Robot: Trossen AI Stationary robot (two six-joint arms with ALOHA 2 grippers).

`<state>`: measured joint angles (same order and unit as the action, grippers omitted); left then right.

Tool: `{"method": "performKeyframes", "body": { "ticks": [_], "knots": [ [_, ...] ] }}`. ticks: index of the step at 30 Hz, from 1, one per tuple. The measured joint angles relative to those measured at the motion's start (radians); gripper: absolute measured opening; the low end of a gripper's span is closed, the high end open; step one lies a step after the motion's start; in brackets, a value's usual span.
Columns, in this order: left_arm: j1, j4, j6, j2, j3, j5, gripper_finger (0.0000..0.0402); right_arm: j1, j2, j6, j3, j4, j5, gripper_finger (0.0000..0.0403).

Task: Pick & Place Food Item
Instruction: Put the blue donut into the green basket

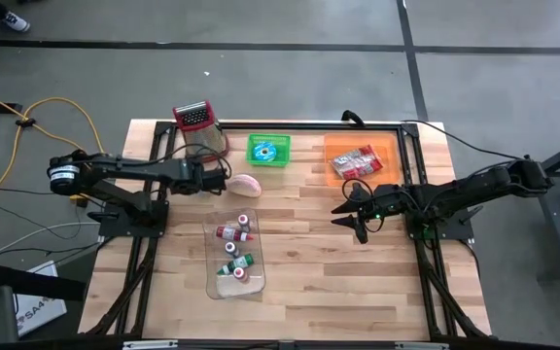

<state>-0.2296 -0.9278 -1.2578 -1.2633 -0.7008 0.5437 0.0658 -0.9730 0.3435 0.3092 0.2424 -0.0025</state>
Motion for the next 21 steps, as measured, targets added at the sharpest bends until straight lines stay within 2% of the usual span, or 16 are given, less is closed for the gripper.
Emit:
{"method": "performKeyframes", "body": {
  "ticks": [6,9,21],
  "knots": [
    [0.001,0.082,0.011,0.000,0.034,0.005,0.0179,0.000,0.000,0.000,0.000,0.000,0.000,0.0142],
    [-0.007,0.079,0.011,0.000,0.037,-0.029,0.0179,0.000,0.000,0.000,0.000,0.000,0.000,0.0142],
    [-0.151,0.112,0.161,0.058,0.056,-0.152,0.0179,0.000,0.000,0.000,0.000,0.000,0.000,0.0142]
  ]
}}
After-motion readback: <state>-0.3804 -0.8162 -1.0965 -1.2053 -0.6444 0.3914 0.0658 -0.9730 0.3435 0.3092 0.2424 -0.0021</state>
